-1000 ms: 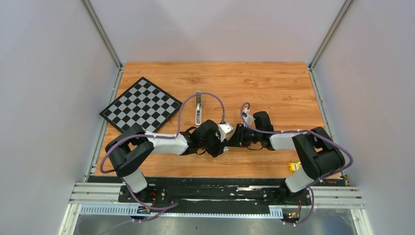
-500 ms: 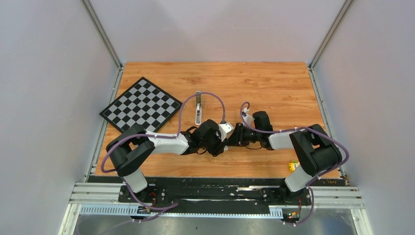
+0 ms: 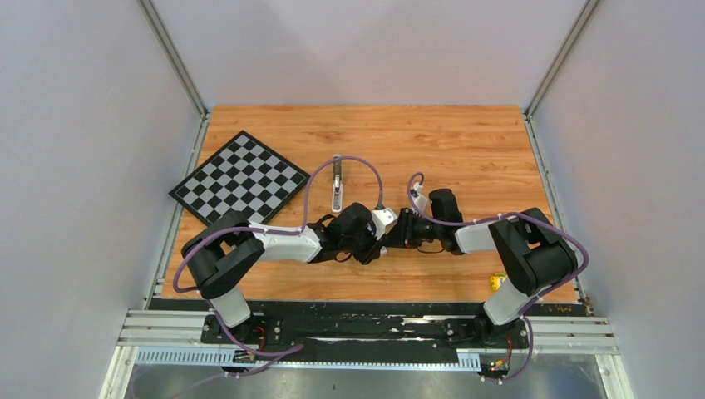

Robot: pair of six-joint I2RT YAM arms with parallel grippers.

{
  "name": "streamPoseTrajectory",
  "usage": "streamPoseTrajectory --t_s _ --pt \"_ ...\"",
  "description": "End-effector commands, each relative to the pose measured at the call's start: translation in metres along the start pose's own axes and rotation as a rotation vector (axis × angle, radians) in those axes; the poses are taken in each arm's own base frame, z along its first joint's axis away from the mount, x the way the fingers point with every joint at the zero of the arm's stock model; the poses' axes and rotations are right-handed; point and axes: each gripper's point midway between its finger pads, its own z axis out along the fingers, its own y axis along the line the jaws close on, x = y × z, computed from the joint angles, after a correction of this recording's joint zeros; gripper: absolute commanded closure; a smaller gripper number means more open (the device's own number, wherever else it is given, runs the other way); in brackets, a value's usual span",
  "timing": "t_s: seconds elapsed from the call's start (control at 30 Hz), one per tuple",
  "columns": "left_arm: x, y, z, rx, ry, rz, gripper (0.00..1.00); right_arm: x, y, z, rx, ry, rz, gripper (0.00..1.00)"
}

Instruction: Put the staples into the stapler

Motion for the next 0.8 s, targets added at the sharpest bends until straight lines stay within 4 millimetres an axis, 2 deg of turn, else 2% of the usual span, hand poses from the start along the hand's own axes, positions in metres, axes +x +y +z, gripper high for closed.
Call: streamPoseTrajectory --t_s 0.0,0.27,0.6,0.77 --pt "0.019 -0.005 0.0056 0.022 0.065 -0.007 0.64 0.0089 0.0014 0.0001 -0.037 0.023 0.02 0.67" --pt "0.0174 -0.0084 0.0062 0.039 0.063 -0.008 0.64 0.0145 -0.0007 0.0012 -0.045 0.035 0.041 0.68" --pt "0.0214 -0.0095 0.002 0.037 0.076 0.0 0.55 0.0139 -0.0022 -0.0002 -0.042 0.04 0.046 0.68" --pt "0.024 -0.0094 0.0015 0.033 0.082 -0.001 0.54 0.0132 -0.0017 -0.0012 -0.046 0.04 0.045 0.69"
